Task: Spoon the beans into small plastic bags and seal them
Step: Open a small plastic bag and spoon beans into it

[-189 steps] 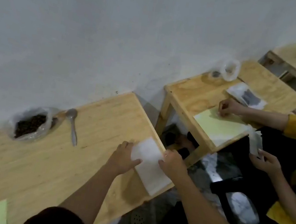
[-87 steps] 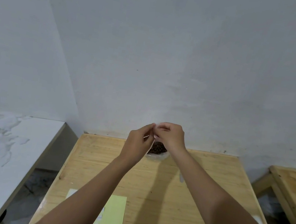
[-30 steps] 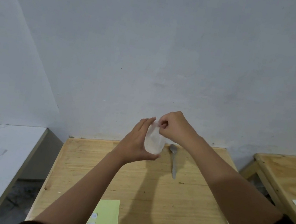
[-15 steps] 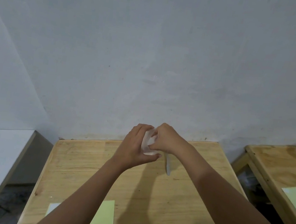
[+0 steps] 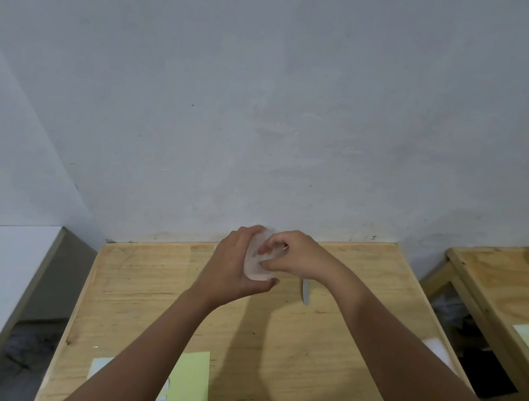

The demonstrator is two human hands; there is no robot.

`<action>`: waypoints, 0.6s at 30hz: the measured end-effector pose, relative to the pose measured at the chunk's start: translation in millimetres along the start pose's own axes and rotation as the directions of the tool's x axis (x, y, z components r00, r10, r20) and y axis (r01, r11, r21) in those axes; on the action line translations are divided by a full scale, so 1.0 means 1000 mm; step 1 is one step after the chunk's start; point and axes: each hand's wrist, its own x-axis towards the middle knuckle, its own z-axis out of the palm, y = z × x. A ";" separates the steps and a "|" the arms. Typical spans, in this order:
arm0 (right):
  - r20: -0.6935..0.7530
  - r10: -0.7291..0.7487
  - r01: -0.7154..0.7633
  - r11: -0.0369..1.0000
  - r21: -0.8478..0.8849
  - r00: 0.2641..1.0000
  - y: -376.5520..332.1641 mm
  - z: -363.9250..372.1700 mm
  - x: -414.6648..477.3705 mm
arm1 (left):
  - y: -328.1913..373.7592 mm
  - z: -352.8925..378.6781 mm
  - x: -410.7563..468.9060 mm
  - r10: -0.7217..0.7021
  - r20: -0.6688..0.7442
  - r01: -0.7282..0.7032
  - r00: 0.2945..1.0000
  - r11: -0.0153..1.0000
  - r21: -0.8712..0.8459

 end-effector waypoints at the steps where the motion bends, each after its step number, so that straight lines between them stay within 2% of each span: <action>1: -0.009 -0.014 0.015 0.996 0.090 1.000 0.006 0.001 0.003 | -0.004 -0.001 -0.001 -0.025 -0.019 0.025 1.000 1.000 0.009; 4: -0.058 -0.037 0.056 0.921 0.386 0.998 0.030 0.004 0.015 | -0.021 -0.005 -0.003 -0.106 -0.079 0.109 0.991 0.993 0.045; 6: -0.130 0.003 0.063 0.860 0.507 0.992 0.054 0.012 0.026 | -0.030 -0.007 -0.005 -0.160 -0.099 0.166 0.982 0.984 0.059; 9: -0.245 0.164 -0.022 0.868 0.496 0.956 0.096 0.034 0.041 | -0.038 -0.008 -0.007 -0.204 -0.115 0.213 0.972 0.975 0.068; 13: -0.335 0.416 -0.243 0.858 0.452 0.846 0.152 0.066 0.053 | -0.050 -0.005 -0.007 -0.268 -0.142 0.279 0.953 0.958 0.061; 16: -0.350 0.507 -0.328 0.826 0.459 0.788 0.173 0.081 0.062 | -0.056 0.003 -0.009 -0.309 -0.149 0.317 0.939 0.948 0.036; 18: -0.390 0.486 -0.335 0.856 0.395 0.782 0.179 0.085 0.069 | -0.060 0.009 -0.011 -0.329 -0.143 0.337 0.934 0.941 0.037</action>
